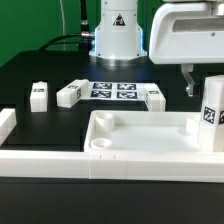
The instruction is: Assemble desk
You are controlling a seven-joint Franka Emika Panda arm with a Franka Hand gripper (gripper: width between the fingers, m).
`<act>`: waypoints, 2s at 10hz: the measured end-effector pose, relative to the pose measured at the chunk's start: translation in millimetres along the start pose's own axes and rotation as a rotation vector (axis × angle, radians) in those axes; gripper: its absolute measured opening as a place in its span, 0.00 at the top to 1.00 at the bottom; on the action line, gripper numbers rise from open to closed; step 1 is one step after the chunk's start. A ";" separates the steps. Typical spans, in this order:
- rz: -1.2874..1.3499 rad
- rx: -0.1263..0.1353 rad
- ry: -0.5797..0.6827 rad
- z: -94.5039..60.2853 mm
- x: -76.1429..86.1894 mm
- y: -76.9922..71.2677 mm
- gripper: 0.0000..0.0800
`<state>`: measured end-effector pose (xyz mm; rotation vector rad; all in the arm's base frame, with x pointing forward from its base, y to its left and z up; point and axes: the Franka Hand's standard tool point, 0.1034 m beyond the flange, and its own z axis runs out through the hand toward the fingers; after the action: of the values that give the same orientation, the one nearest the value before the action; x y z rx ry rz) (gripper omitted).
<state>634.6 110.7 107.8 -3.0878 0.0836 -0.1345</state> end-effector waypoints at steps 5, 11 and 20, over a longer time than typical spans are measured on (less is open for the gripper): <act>-0.396 -0.010 0.003 -0.1 2.0 4.1 0.19; -0.438 -0.010 0.001 0.6 1.9 5.8 0.64; 0.139 0.007 0.007 1.2 2.0 7.9 0.64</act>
Offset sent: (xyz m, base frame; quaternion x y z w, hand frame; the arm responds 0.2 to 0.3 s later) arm 0.0033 -0.0038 0.0016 -0.0186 -0.0027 -0.2197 0.9754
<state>636.4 102.8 106.4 -3.0622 0.2959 -0.1388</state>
